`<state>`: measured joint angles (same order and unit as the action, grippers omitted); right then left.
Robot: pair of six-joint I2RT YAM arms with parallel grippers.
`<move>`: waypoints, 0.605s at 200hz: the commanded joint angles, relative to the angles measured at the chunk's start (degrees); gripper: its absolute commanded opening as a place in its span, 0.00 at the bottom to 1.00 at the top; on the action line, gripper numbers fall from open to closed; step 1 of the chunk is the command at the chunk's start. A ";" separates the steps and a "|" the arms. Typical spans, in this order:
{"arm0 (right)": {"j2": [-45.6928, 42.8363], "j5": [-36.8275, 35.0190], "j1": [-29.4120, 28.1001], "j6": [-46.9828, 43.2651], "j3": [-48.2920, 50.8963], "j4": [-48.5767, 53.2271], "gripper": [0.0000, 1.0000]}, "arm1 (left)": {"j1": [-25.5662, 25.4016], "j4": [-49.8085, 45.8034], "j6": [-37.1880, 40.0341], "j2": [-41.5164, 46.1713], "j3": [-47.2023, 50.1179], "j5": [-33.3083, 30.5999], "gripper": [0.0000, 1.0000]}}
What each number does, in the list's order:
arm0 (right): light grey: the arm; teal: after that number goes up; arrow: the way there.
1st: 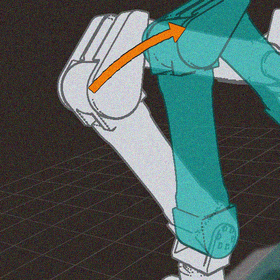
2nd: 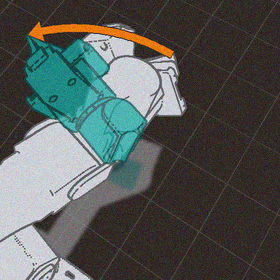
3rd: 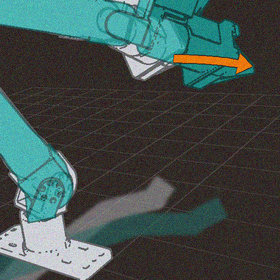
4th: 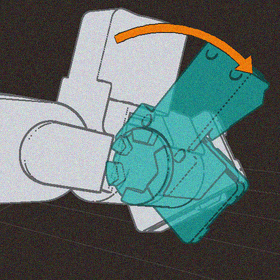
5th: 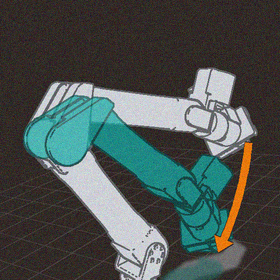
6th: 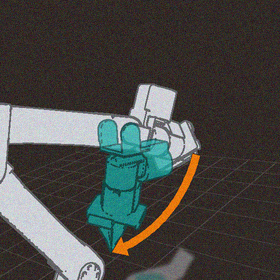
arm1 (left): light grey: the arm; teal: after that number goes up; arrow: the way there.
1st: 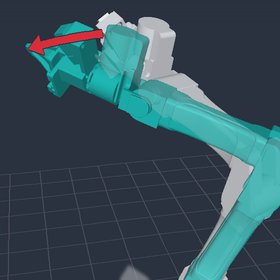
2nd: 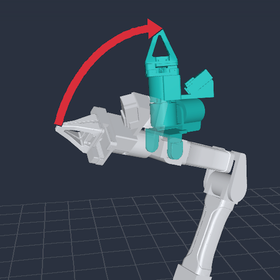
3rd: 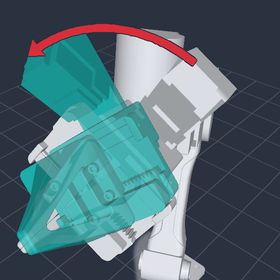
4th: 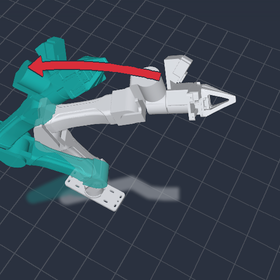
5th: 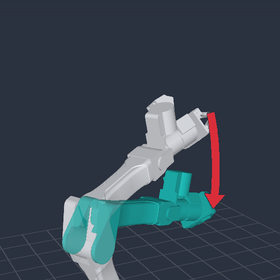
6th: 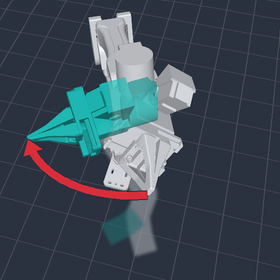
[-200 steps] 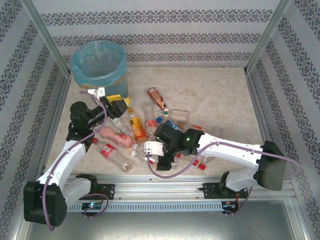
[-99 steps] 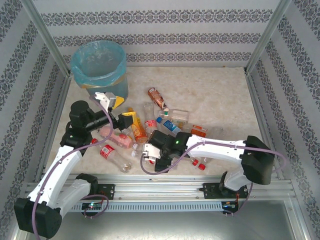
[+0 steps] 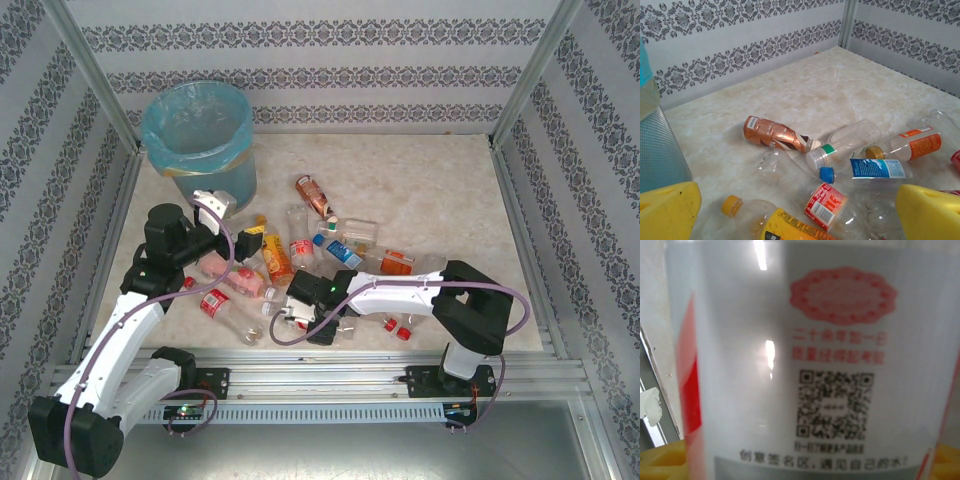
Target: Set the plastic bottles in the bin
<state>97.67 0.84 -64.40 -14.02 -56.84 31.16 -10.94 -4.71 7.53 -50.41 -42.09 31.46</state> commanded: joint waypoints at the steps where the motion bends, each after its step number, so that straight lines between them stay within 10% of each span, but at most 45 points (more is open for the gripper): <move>1: -0.88 -0.89 -0.77 1.06 -0.66 0.83 0.64 | -0.49 -0.90 2.13 1.06 0.15 -1.70 1.00; 85: -17.95 3.41 1.72 9.19 -4.17 6.40 0.59 | 0.04 0.03 -6.14 1.15 -4.29 -12.49 1.00; 121: -22.61 5.63 8.33 10.42 -3.88 -1.35 0.60 | 2.64 -0.26 -14.17 0.45 -8.43 -1.29 1.00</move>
<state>76.84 4.03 -59.92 -6.00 -60.27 34.94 -10.26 -5.74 0.82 -50.28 -47.48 23.03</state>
